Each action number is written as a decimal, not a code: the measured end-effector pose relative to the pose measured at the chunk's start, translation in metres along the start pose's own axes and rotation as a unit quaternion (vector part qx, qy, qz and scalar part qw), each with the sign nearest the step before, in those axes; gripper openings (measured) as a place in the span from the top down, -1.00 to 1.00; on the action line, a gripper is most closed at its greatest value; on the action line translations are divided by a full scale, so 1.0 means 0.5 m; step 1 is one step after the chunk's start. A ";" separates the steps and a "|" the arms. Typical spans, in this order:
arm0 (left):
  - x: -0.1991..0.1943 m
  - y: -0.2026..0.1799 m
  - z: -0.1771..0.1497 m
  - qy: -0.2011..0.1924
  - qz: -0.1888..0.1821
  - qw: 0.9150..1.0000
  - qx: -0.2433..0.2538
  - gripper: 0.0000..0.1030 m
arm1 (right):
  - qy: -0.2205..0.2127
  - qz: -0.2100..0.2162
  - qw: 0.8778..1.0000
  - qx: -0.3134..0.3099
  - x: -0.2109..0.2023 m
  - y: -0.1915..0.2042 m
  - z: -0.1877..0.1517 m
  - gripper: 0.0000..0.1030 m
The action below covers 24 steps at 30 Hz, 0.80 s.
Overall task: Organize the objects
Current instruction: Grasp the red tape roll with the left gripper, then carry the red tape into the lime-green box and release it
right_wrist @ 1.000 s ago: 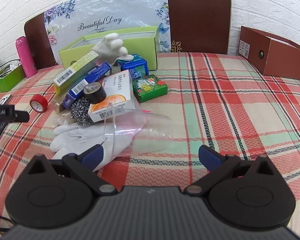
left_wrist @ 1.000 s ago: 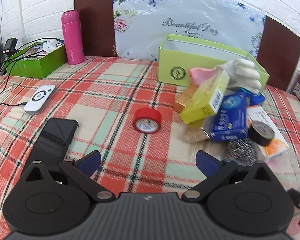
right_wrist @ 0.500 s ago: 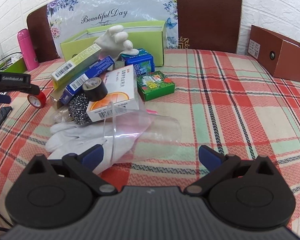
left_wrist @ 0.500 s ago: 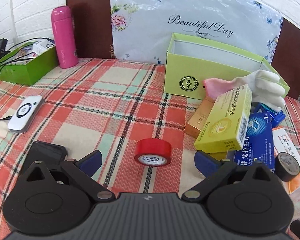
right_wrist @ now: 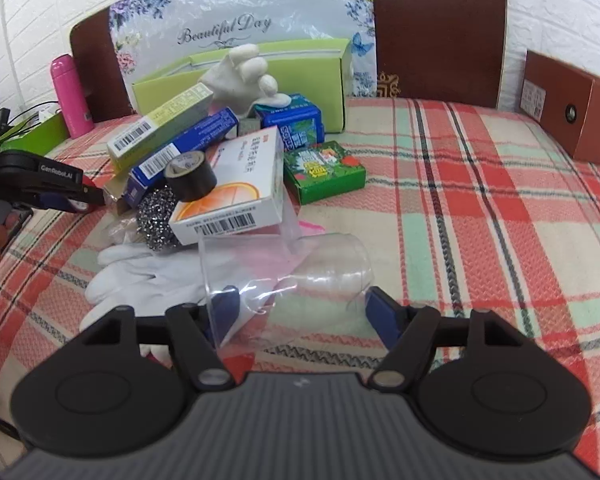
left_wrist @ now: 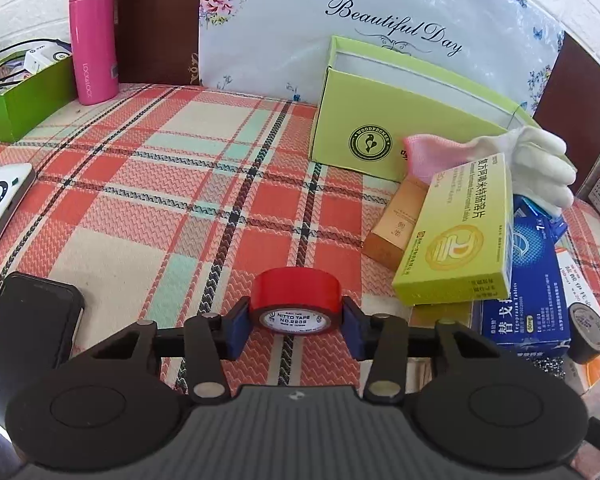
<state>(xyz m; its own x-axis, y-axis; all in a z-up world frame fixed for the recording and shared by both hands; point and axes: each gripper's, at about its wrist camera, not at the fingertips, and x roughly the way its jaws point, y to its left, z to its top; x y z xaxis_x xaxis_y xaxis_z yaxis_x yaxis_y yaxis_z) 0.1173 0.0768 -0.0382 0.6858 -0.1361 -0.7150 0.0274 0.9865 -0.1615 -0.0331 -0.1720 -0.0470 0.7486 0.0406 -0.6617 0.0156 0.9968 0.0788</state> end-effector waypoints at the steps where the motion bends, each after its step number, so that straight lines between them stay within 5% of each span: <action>1: -0.002 0.002 -0.001 0.000 -0.002 1.000 0.001 0.06 | -0.005 -0.001 1.000 -0.011 -0.007 0.001 0.000 -0.27; 3: -0.012 0.002 -0.003 -0.001 0.001 1.000 0.011 0.06 | -0.014 0.003 1.000 -0.024 -0.023 -0.003 0.005 0.48; 7: -0.040 -0.004 0.008 -0.019 -0.007 0.999 0.025 0.06 | -0.042 0.024 0.999 -0.004 -0.047 -0.028 0.046 0.60; 12: -0.096 -0.013 0.041 -0.070 -0.015 0.997 0.031 0.06 | -0.082 0.023 0.995 -0.050 -0.053 -0.011 0.086 0.86; 18: -0.126 -0.038 0.090 -0.103 -0.034 0.993 0.046 0.06 | -0.110 0.032 0.992 -0.052 -0.058 -0.008 0.120 0.89; 24: -0.115 -0.103 0.188 -0.138 -0.065 0.986 0.064 0.06 | -0.181 0.043 0.980 -0.062 -0.046 -0.002 0.246 0.89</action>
<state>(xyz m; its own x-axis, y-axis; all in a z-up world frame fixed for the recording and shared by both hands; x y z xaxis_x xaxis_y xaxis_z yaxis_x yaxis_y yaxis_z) 0.1450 0.0426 0.0752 0.8417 -0.2497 -0.4788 0.2078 0.9682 -0.1395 0.0310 -0.1824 0.0599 0.9305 0.1204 -0.3460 -0.1223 0.9924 0.0163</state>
